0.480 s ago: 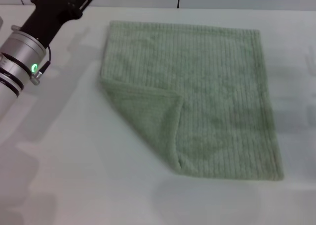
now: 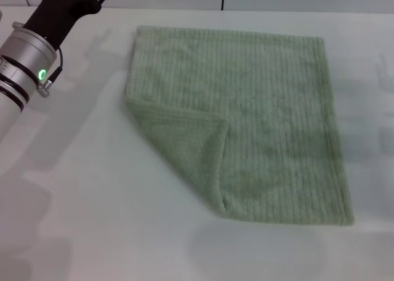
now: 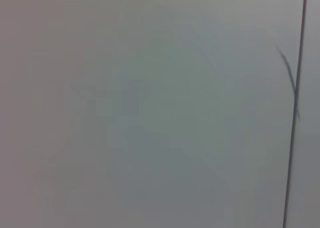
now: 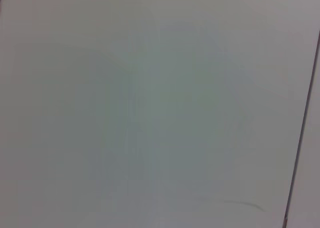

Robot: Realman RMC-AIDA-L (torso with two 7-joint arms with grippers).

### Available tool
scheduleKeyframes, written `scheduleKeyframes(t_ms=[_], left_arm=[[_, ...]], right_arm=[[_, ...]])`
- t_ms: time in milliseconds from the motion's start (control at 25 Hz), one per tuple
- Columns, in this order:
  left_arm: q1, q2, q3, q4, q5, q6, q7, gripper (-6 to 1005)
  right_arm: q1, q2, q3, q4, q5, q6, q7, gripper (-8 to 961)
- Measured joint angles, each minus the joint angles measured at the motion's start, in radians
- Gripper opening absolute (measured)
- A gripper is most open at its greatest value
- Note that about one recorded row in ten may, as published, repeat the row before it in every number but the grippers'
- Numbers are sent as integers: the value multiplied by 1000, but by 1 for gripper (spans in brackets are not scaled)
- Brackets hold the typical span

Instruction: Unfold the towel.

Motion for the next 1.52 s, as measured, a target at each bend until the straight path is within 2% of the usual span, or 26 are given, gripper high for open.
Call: scheduleKeyframes(t_ms=[800,1040,1280,1440,1520], left_arm=[[-29,-7,-4,0,-103,80,14,784],[-32,-9,-4,2,-103,81,14,784],[-35,-9,-4,5,-104,81,15,784],[-35,-9,-2,3,-104,81,15,784],[-35,-9,1,2,-104,81,15,784]], right_arm=[[-13,-2,-12,1,-4,-42,5,480],[14,-5,-37,-22,-32,-125,5,458],[36,-3,-89,-50,-71,-145,7,437],[36,-1,-111,-111,-71,-207,9,423],[31,-1,-118,-143,-71,-243,9,343]])
